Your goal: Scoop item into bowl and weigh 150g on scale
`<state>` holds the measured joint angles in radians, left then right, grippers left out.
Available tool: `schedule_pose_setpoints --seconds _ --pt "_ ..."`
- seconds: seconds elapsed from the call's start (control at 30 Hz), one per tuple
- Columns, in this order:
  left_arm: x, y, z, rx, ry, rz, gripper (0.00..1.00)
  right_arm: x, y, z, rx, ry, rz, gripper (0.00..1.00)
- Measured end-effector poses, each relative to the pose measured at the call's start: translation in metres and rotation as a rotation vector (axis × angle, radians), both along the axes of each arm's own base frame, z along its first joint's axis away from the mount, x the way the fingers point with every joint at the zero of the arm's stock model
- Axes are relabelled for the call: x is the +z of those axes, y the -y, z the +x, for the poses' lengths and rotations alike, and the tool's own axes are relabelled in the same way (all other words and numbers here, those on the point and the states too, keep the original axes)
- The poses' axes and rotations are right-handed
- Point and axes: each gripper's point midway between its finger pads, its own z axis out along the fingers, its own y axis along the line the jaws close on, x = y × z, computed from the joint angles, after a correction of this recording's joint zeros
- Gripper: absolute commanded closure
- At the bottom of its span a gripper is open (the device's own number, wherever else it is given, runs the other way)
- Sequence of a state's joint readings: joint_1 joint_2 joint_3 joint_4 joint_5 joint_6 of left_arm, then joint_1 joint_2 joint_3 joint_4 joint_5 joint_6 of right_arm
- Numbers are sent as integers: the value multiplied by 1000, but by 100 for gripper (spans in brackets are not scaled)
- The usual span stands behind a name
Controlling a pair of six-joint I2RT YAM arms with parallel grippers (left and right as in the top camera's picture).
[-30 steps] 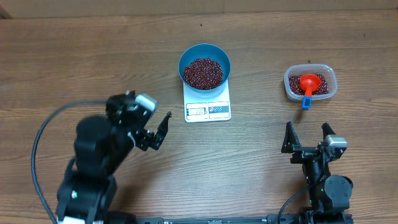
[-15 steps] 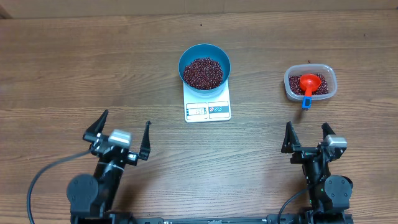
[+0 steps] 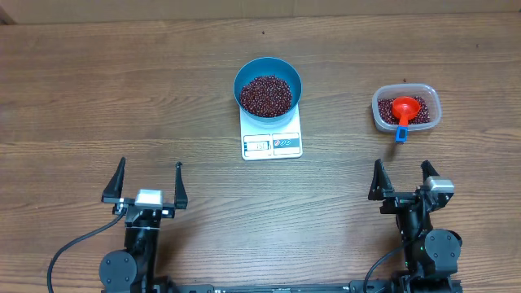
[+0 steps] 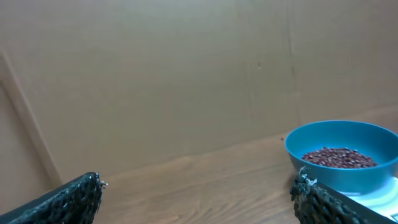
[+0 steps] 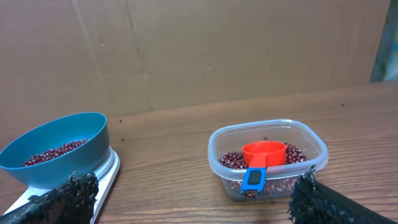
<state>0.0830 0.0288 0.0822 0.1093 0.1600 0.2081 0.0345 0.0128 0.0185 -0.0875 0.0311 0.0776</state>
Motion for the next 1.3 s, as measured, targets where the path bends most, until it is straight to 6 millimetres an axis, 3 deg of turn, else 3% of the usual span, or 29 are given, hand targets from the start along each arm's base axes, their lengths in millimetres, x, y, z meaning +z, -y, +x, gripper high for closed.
schedule_pose_setpoints --seconds 0.4,0.63,1.3 --pt "-32 -4 6 19 -61 -6 1 0 0 0 0 1 0 0" --pt "-72 -5 7 22 -221 -20 0 0 0 0 0 1 0 0" --pt "-74 -6 7 26 -230 -21 1 0 0 0 0 1 0 0"
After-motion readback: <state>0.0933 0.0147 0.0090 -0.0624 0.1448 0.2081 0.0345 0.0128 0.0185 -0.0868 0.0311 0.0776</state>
